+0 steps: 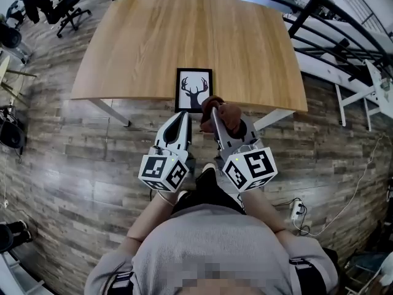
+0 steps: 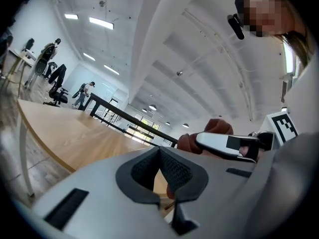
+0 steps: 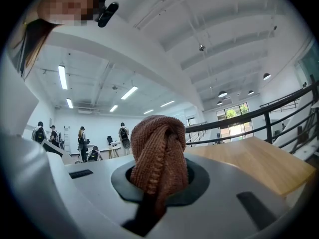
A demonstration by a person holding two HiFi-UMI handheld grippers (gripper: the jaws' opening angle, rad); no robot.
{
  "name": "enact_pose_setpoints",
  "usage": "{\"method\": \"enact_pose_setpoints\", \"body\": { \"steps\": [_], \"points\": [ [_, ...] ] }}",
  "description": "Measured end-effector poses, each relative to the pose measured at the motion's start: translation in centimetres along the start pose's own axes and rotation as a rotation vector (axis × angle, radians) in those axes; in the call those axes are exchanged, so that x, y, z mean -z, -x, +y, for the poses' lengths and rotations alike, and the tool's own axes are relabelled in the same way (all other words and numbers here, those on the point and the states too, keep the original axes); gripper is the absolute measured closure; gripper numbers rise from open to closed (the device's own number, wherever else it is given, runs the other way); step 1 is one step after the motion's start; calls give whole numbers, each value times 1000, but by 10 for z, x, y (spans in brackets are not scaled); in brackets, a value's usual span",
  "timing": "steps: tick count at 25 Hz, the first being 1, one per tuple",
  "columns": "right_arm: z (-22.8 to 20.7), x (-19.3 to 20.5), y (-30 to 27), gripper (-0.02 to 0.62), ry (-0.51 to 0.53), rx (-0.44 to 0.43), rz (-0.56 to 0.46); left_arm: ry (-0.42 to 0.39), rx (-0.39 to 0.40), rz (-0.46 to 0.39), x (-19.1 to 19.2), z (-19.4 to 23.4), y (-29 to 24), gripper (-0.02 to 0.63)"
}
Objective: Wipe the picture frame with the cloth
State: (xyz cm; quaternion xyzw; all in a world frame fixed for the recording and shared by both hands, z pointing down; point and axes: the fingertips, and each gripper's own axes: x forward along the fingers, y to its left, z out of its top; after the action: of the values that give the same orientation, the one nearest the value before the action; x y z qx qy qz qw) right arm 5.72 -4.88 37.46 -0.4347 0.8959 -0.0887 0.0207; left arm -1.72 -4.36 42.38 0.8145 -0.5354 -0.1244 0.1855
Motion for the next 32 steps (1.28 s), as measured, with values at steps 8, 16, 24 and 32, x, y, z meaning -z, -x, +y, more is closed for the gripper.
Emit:
{"method": "enact_pose_setpoints", "body": {
  "steps": [8,16,24,32],
  "points": [
    [61,4,59,549,7,98,-52,-73,72,3,-14,-34,63,598],
    [93,-10,97,549,47,132,-81,-93,85,-12,-28,-56,98,598],
    [111,-30,112,549,58,90,-91,-120,50,-40,-41,-79,115,598],
    [112,-23,130,549,37,63,-78,-144,31,-49,-36,-93,123,598]
  ]
}}
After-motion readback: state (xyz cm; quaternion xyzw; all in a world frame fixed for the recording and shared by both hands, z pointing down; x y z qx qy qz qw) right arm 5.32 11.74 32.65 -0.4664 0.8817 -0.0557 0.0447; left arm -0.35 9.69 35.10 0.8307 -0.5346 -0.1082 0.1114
